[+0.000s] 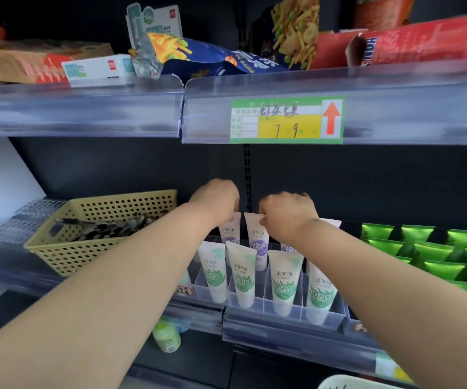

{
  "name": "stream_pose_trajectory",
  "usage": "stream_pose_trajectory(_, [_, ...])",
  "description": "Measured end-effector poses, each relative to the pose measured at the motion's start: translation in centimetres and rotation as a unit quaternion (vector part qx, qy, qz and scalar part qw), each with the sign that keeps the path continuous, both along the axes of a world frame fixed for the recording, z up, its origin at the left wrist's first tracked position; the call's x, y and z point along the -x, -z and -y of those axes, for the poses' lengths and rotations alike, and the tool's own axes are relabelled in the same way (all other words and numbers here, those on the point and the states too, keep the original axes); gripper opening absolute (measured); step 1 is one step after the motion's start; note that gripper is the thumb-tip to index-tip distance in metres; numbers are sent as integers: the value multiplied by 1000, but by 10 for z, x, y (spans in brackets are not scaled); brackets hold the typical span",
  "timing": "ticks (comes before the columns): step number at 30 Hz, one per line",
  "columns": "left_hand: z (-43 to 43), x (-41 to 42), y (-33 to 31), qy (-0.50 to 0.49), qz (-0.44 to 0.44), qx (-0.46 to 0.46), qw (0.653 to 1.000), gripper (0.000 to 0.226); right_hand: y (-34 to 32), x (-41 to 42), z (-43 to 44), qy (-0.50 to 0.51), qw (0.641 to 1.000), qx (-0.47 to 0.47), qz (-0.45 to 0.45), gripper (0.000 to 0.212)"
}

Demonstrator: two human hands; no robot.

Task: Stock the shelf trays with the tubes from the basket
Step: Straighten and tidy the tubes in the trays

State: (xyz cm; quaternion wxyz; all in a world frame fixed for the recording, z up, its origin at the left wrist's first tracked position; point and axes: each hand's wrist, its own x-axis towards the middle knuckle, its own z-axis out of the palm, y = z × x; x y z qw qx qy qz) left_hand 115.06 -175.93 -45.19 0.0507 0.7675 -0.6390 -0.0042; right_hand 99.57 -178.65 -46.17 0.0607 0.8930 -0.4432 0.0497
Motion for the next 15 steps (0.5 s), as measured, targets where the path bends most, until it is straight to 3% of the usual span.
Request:
stream_pose_trajectory(8, [-14,-28,-8,-33,24,14,999,36,-4,-6,-8,-30,999,-36,12,22])
stream_pose_trajectory(15, [-27,-60,0,-97,31,-14,995,36,-3,-33,-12,-92,993,-62,38,34])
